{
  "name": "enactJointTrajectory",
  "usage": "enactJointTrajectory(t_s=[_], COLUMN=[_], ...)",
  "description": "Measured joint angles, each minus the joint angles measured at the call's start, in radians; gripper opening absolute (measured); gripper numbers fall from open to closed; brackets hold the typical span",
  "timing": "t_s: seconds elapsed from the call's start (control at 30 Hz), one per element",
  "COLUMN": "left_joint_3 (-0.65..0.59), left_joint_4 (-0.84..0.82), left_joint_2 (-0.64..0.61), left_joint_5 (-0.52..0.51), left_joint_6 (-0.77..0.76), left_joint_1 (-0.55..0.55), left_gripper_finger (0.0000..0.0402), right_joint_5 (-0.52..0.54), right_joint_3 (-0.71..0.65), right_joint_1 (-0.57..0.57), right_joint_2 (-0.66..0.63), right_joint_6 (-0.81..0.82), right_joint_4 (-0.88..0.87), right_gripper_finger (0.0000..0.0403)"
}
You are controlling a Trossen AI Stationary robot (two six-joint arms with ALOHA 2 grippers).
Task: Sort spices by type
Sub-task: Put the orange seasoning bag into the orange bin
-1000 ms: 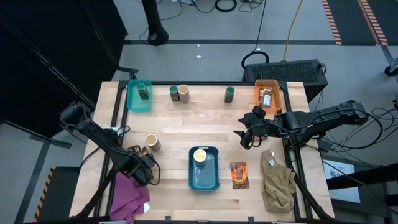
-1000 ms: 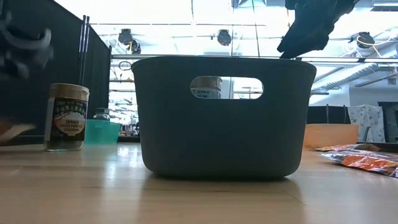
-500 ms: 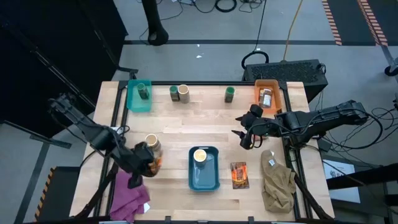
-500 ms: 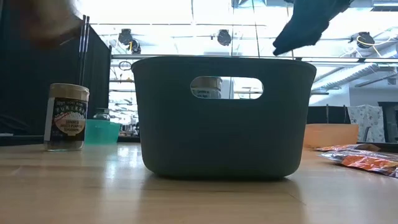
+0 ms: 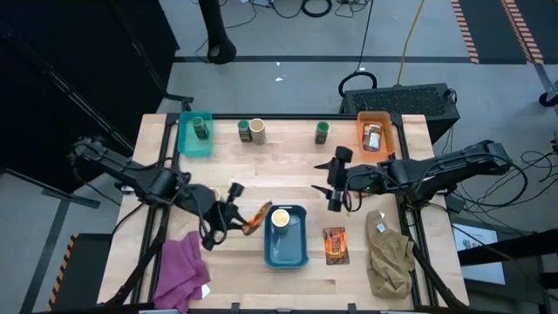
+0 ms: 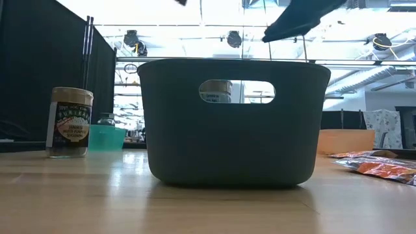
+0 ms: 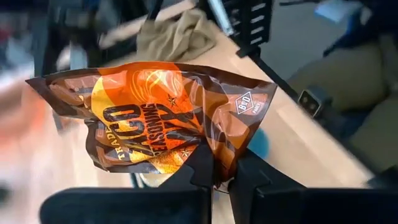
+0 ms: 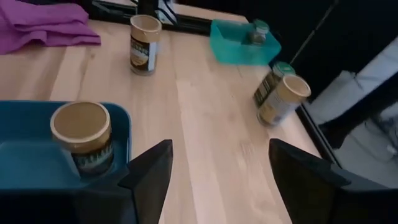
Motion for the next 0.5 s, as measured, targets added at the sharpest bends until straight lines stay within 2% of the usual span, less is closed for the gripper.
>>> enactJointTrajectory(t_s=[0.13, 0.33, 0.5], left_joint_3=[-0.020, -0.021, -0.021], left_joint_4=[0.082, 0.166, 0.182], left_joint_2=[0.049, 0.116, 0.140], left_joint_5=[0.047, 0.226, 0.238], left_joint_6=[0.179, 0.303, 0.387], left_joint_1=[0.088, 0.187, 0.219], left_gripper_finger=[0.0024, 0.0024, 0.0024], right_joint_5=[0.000, -0.002, -0.100], right_joint_3=[0.000, -0.001, -0.001], right_joint_1=[0.000, 0.000, 0.000], right_joint_2=[0.077, 0.137, 0.112], right_joint_6=[-0.075, -0.120, -0.140], right_joint_4=[0.086, 0.184, 0.244], right_gripper_finger=[0.0249, 0.0249, 0.0249])
